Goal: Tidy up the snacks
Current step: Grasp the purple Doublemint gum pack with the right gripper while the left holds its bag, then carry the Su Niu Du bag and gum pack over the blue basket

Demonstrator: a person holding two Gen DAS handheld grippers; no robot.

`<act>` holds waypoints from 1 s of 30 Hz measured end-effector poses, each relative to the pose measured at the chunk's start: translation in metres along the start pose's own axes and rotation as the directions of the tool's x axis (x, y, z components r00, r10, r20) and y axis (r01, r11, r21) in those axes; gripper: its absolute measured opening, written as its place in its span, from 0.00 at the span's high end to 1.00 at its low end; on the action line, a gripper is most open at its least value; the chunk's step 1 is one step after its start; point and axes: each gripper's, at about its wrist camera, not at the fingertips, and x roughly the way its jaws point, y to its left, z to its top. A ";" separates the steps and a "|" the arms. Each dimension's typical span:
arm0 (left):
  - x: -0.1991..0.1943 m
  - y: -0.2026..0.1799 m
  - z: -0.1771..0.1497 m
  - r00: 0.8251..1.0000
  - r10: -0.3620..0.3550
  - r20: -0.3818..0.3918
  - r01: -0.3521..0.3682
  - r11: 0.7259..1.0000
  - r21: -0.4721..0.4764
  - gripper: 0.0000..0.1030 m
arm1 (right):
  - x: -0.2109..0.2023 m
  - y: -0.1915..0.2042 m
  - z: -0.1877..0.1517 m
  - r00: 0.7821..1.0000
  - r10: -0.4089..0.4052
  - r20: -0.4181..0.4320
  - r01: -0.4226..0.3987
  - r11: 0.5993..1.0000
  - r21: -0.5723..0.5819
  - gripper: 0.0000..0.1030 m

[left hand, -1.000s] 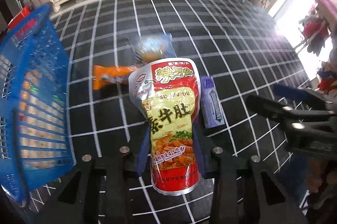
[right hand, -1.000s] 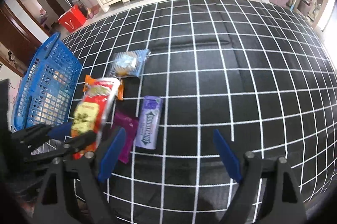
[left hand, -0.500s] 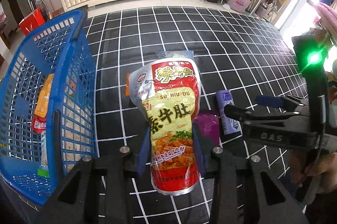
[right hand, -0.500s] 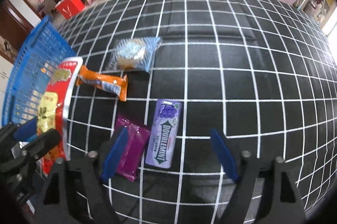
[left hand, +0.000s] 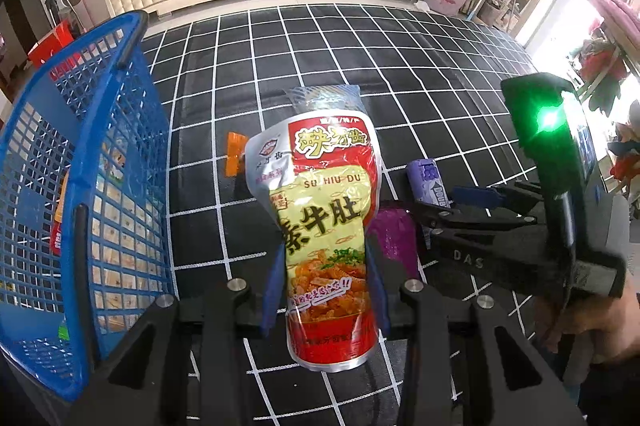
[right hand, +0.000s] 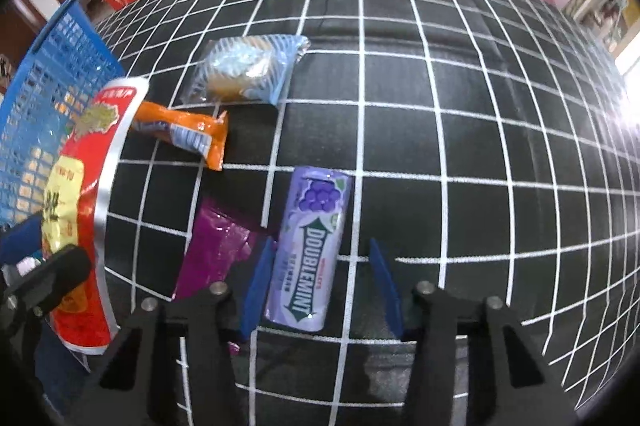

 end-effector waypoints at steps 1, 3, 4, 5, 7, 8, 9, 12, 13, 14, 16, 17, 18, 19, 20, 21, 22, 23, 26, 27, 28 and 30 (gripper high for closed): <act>0.000 0.000 -0.001 1.000 -0.001 0.001 0.001 1.000 0.001 0.66 | -0.001 0.003 -0.003 1.000 -0.010 0.009 0.010 1.000 -0.012 0.59; -0.002 0.001 -0.003 1.000 0.003 0.003 -0.003 1.000 0.004 0.66 | -0.002 0.006 -0.008 1.000 -0.015 0.016 0.015 1.000 -0.021 0.66; -0.003 0.001 -0.003 1.000 0.002 0.002 -0.002 1.000 0.004 0.66 | -0.002 0.006 -0.010 1.000 -0.007 0.016 0.007 1.000 -0.020 0.66; -0.003 0.002 -0.002 1.000 0.002 0.002 -0.002 1.000 0.003 0.66 | -0.004 0.007 -0.012 1.000 -0.003 0.016 0.003 1.000 -0.022 0.66; -0.005 0.003 -0.004 1.000 -0.002 0.006 0.002 1.000 0.002 0.66 | -0.006 0.007 -0.017 1.000 -0.005 0.019 0.005 1.000 -0.028 0.67; -0.007 0.003 -0.004 1.000 -0.004 0.009 0.004 1.000 0.003 0.66 | -0.009 0.006 -0.020 1.000 -0.008 0.027 0.009 1.000 -0.028 0.67; -0.009 0.003 -0.004 1.000 -0.005 0.014 0.005 1.000 0.004 0.66 | -0.014 0.006 -0.023 0.999 -0.009 0.038 0.010 1.000 -0.023 0.67; -0.019 0.006 -0.004 0.999 -0.008 0.034 0.008 1.000 0.003 0.66 | -0.033 0.009 -0.026 0.997 0.007 0.071 -0.007 1.000 -0.008 0.67; -0.024 0.007 -0.004 0.999 -0.011 0.041 0.011 1.000 0.002 0.66 | -0.042 0.011 -0.027 0.996 0.010 0.090 -0.009 1.000 -0.011 0.67; -0.029 0.008 -0.004 0.999 -0.014 0.051 0.014 1.000 0.001 0.66 | -0.050 0.014 -0.027 0.994 0.012 0.105 -0.010 1.000 -0.014 0.67; -0.042 0.009 -0.003 0.997 -0.020 0.075 0.020 1.000 0.004 0.66 | -0.068 0.021 -0.026 0.991 0.019 0.136 -0.016 1.000 -0.021 0.67; -0.048 0.010 -0.003 0.996 -0.021 0.086 0.020 1.000 0.005 0.66 | -0.079 0.026 -0.026 0.987 0.027 0.156 -0.024 0.999 -0.025 0.67; -0.054 0.011 -0.003 0.995 -0.023 0.098 0.022 1.000 0.008 0.66 | -0.086 0.032 -0.023 0.985 0.034 0.168 -0.029 0.999 -0.030 0.67; -0.062 0.012 -0.003 0.993 -0.023 0.112 0.022 1.000 0.012 0.66 | -0.094 0.035 -0.021 0.982 0.040 0.183 -0.034 0.999 -0.037 0.67; -0.069 0.015 -0.003 0.992 -0.022 0.126 0.020 1.000 0.014 0.66 | -0.102 0.043 -0.017 0.979 0.045 0.197 -0.037 0.998 -0.044 0.67; -0.078 0.018 -0.003 0.990 -0.020 0.141 0.018 1.000 0.016 0.66 | -0.111 0.050 -0.017 0.975 0.054 0.214 -0.044 0.998 -0.051 0.67; -0.086 0.022 -0.004 0.988 -0.016 0.155 0.014 1.000 0.017 0.66 | -0.119 0.055 -0.017 0.972 0.064 0.228 -0.052 0.997 -0.058 0.67; -0.093 0.026 -0.004 0.986 -0.013 0.167 0.010 1.000 0.018 0.66 | -0.126 0.058 -0.011 0.967 0.074 0.242 -0.060 0.996 -0.066 0.67; -0.114 0.041 -0.006 0.980 0.009 0.200 -0.011 1.000 0.010 0.66 | -0.147 0.076 -0.003 0.955 0.103 0.279 -0.077 0.992 -0.101 0.67; -0.121 0.046 -0.007 0.978 0.014 0.210 -0.015 1.000 0.006 0.66 | -0.149 0.078 0.000 0.952 0.111 0.286 -0.083 0.990 -0.110 0.67; -0.128 0.052 -0.009 0.975 0.020 0.221 -0.021 1.000 0.002 0.66 | -0.156 0.087 0.000 0.947 0.123 0.296 -0.089 0.988 -0.126 0.67; -0.139 0.063 -0.012 0.971 0.033 0.236 -0.033 0.999 -0.005 0.66 | -0.163 0.103 0.003 0.941 0.141 0.308 -0.097 0.983 -0.153 0.67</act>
